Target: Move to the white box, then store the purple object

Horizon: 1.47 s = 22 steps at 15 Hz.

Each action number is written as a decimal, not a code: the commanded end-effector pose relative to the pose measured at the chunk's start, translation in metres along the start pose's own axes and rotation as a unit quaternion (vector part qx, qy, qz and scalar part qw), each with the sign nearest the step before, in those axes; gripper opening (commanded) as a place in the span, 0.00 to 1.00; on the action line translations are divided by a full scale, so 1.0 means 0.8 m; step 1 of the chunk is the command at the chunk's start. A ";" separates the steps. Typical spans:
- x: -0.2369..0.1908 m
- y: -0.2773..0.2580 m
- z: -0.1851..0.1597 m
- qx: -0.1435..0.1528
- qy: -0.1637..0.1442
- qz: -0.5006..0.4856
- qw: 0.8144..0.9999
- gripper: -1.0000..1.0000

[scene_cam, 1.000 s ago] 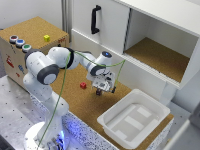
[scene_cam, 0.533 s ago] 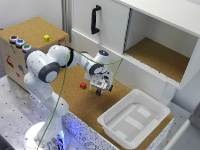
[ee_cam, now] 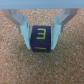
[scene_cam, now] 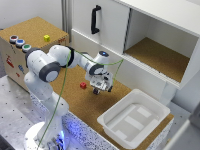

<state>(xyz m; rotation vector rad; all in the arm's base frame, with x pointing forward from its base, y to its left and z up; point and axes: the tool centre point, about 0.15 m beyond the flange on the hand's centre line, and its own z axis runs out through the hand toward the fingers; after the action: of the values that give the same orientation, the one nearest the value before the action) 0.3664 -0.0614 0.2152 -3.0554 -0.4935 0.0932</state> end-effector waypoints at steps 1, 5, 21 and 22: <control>-0.016 -0.003 -0.012 -0.032 0.025 0.011 0.999 0.00; -0.027 0.002 -0.063 -0.038 0.021 0.015 0.999 0.00; -0.135 0.244 -0.190 -0.048 0.094 -0.087 0.991 0.00; -0.134 0.271 -0.186 -0.040 0.090 -0.083 0.992 0.00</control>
<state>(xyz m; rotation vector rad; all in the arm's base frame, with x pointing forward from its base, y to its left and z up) 0.3250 -0.2187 0.3691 -3.1447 -0.6855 -0.2366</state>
